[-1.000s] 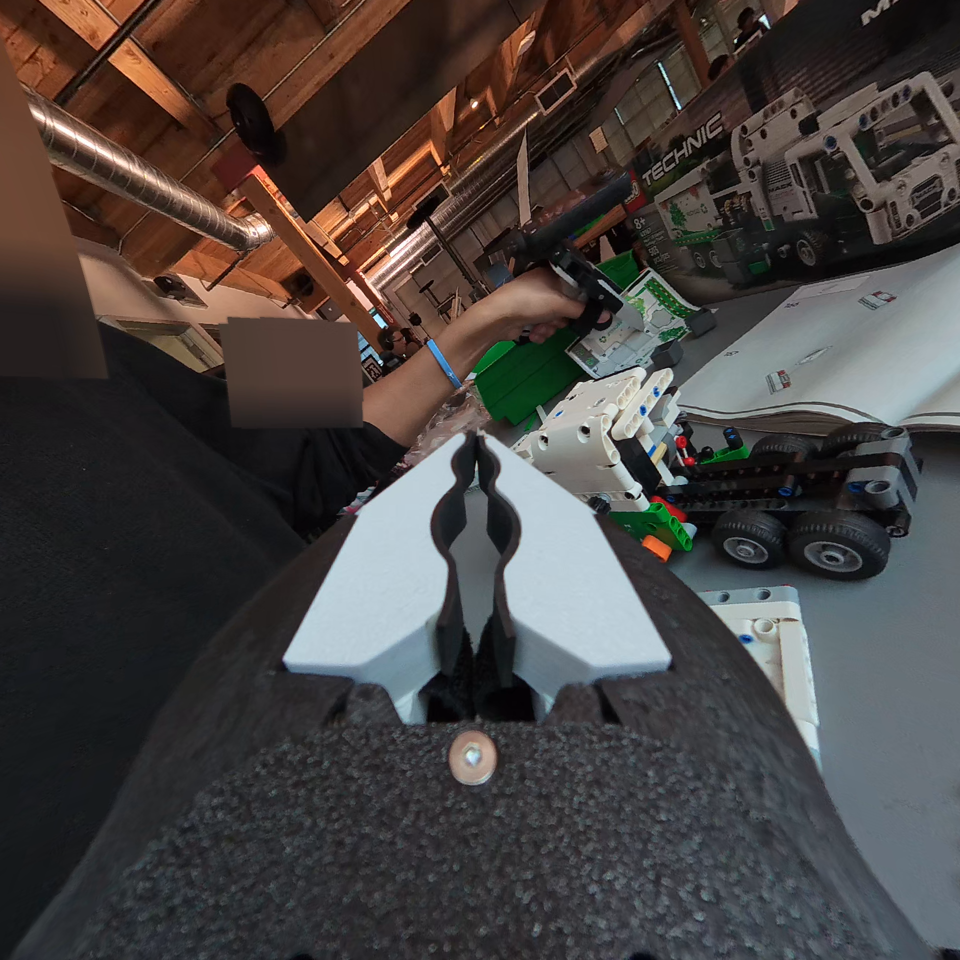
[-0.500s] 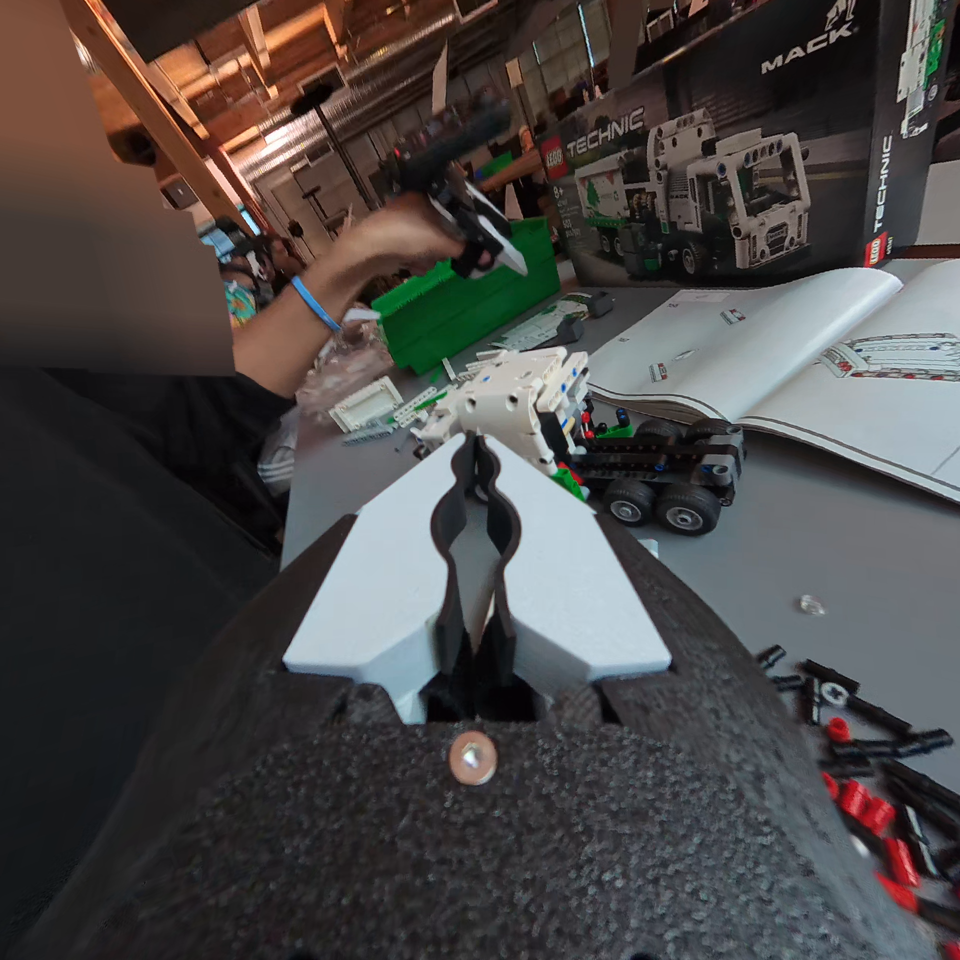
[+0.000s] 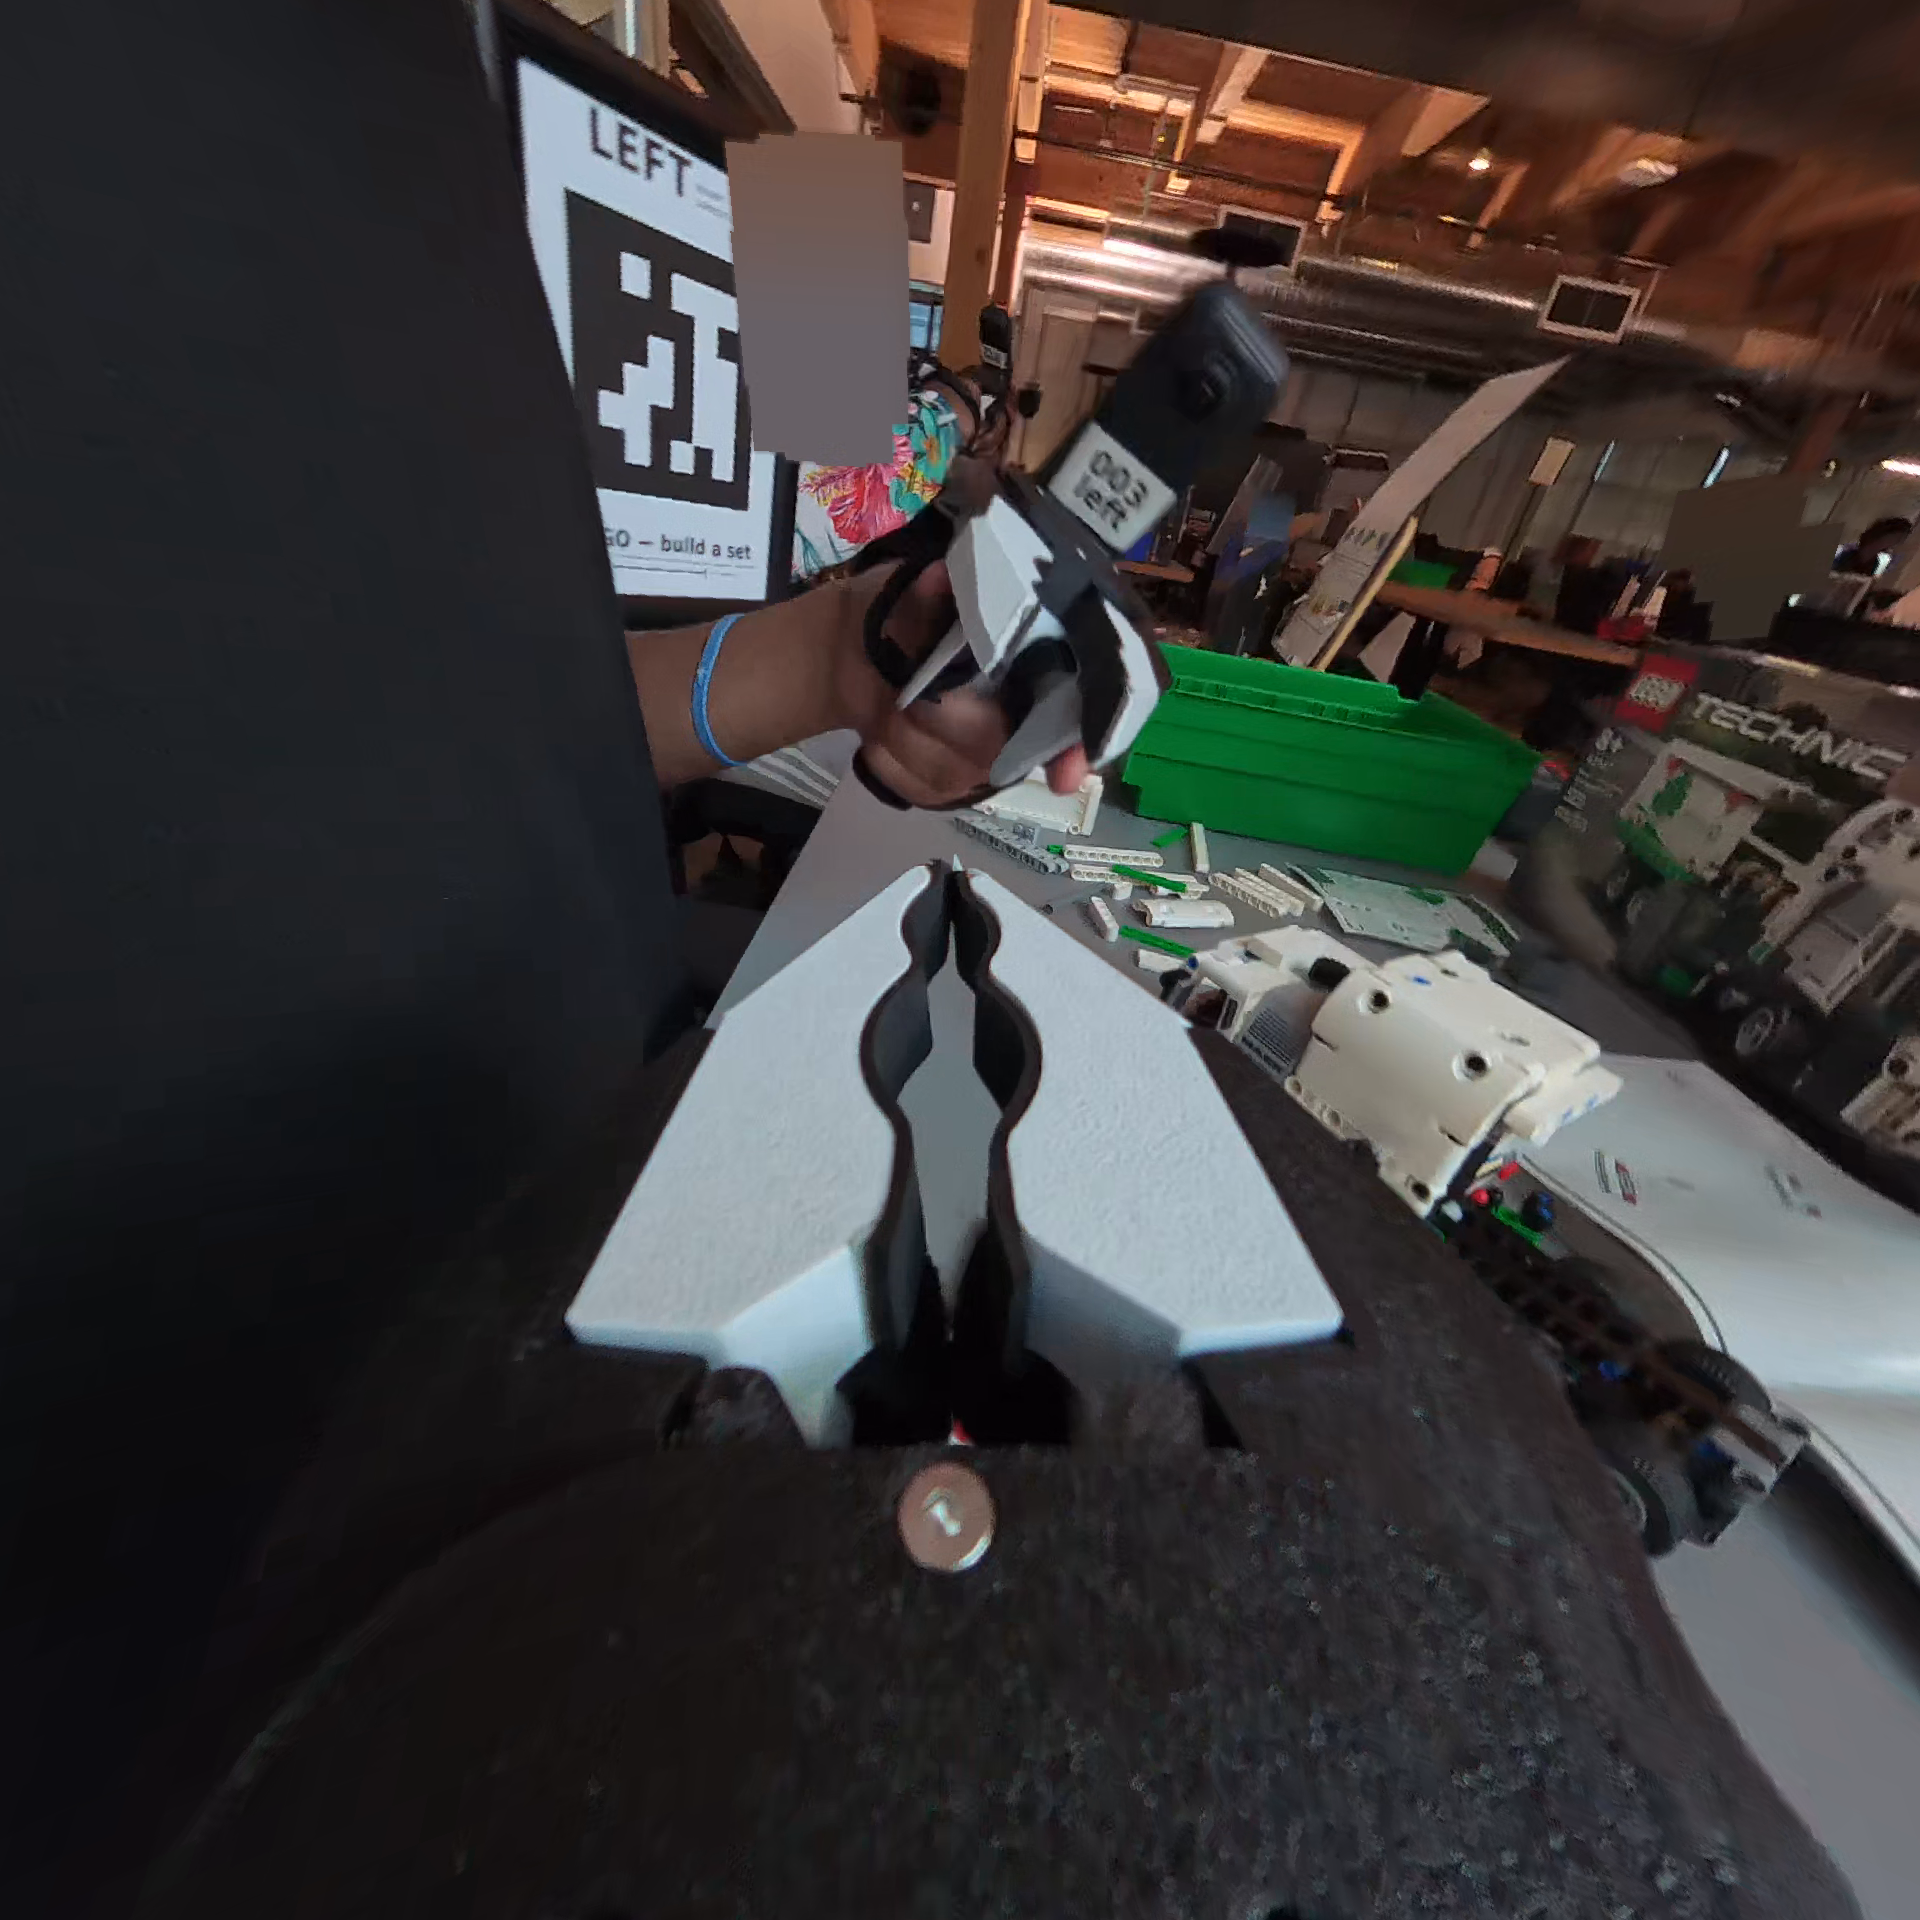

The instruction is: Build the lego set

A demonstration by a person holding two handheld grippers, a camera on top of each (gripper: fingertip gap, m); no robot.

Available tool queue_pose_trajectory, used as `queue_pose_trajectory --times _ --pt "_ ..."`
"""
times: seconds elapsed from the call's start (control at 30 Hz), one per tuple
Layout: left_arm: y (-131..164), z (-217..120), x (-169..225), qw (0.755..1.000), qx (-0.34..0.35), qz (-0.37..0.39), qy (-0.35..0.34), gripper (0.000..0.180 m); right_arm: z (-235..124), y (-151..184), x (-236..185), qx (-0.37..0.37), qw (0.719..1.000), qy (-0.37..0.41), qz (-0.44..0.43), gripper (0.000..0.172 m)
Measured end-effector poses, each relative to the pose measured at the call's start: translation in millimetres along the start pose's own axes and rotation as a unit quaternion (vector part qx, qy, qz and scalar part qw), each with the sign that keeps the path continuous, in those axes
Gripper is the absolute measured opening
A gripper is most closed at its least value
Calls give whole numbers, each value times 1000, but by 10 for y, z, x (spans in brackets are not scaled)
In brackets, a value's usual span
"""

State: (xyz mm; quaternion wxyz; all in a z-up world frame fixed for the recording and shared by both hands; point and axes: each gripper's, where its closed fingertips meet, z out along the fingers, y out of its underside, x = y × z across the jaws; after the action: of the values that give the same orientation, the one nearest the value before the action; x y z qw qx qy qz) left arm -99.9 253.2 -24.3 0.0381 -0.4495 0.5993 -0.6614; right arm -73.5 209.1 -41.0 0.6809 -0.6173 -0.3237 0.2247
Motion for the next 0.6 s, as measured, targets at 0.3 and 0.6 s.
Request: queue_pose_trajectory --times 0.3,0.6 --pt "443 62 -121 969 31 -241 53 16 212 217 -203 -149 904 51 -399 0" --pt "637 60 -142 972 -22 -234 11 24 249 507 -299 -206 773 -1 -601 0"
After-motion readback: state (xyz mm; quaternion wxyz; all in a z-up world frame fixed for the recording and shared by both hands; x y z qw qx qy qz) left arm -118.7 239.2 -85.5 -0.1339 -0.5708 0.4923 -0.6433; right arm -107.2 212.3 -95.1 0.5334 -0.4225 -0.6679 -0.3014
